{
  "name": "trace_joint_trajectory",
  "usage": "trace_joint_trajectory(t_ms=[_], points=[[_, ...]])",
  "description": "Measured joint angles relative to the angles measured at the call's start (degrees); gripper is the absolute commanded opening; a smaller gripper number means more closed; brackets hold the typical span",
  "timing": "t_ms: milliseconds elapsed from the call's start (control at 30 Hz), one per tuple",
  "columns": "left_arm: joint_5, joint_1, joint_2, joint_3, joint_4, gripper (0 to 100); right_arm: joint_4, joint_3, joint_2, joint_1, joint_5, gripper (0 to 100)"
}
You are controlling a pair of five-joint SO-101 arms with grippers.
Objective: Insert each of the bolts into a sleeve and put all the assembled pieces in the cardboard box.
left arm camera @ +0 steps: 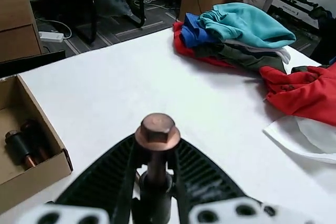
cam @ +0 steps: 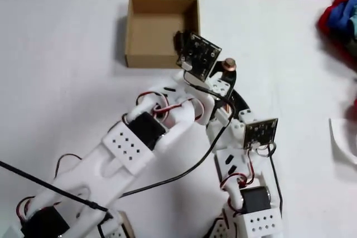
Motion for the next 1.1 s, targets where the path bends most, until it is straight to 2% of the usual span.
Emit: trace_joint_trajectory(t_ms=[167,367,667,1100], points=[[0.35,-2.64,0.09,0.00,0.18,3,0.00,0.00,0.00,-0.35,0.00,2.2],[0.35,-3.96,0.09,0.00,4.13,15,0.00,0.09,0.00,-0.44,0.00,2.2],[0.18,-5.10,-0.44,0.00,5.71,15,0.00,0.09,0.00,-0.44,0.00,2.2],[0.09,-8.88,-10.81,0.00,10.64,16,0.00,0.18,0.00,-0.35,0.18,2.2]])
